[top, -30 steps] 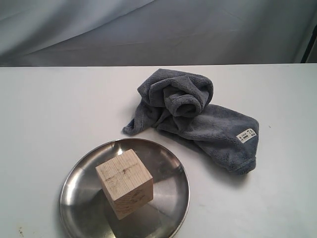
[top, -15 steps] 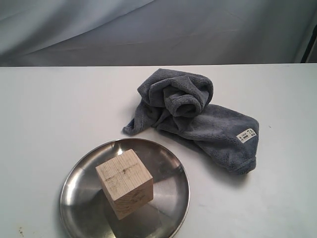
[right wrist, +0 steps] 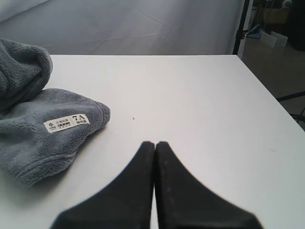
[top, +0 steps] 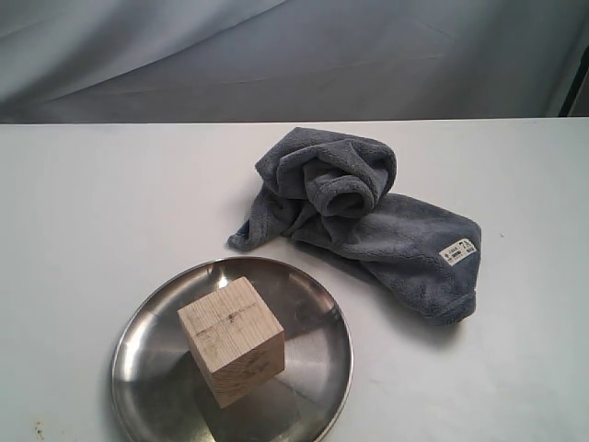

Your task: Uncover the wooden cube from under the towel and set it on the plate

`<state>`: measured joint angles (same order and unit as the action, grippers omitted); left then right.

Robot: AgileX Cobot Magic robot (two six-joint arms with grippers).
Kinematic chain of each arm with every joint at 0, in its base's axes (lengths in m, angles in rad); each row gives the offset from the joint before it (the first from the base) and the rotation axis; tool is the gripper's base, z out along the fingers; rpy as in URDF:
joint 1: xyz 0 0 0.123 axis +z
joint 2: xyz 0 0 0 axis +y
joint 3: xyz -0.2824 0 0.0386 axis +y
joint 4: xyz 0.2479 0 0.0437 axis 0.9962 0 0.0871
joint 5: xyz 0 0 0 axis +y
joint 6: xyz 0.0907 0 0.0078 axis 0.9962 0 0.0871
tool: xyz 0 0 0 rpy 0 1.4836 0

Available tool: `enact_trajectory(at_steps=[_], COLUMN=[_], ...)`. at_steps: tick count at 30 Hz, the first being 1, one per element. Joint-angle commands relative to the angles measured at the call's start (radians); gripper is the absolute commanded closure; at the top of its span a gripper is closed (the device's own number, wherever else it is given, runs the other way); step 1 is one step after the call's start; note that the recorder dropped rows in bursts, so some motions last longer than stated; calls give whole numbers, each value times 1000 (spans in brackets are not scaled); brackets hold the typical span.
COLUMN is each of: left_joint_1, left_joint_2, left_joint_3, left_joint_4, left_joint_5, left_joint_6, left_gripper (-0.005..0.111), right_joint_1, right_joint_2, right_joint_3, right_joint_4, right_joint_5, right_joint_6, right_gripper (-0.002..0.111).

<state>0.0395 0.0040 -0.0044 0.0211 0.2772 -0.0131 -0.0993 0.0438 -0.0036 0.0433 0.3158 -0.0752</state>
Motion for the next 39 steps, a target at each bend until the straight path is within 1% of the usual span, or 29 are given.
enact_trajectory(at_steps=[1,12,18,28,33,39], left_joint_1=[3,1,-50,-48,-7,-7], left_joint_2=[-4,-4,-4,-4,-4,-4], left_joint_3=[4,4,4,4,4,4], left_joint_4=[12,16,16,16,16,16], left_joint_5=[15,15,15,15,17,17], left_joint_6=[-8,-4,-4,-4,-4,-4], left_gripper=[107,107,107,107,107,107], right_joint_1=[1,1,1,1,1,1], right_joint_2=[-4,-4,-4,-4,-4,-4], right_joint_3=[4,4,4,4,4,4], right_joint_4=[0,0,0,0,0,0], right_joint_5=[-10,-10,-10,-10,-10,-10], right_joint_6=[4,4,4,4,4,4], right_gripper=[108,108,108,108,108,108])
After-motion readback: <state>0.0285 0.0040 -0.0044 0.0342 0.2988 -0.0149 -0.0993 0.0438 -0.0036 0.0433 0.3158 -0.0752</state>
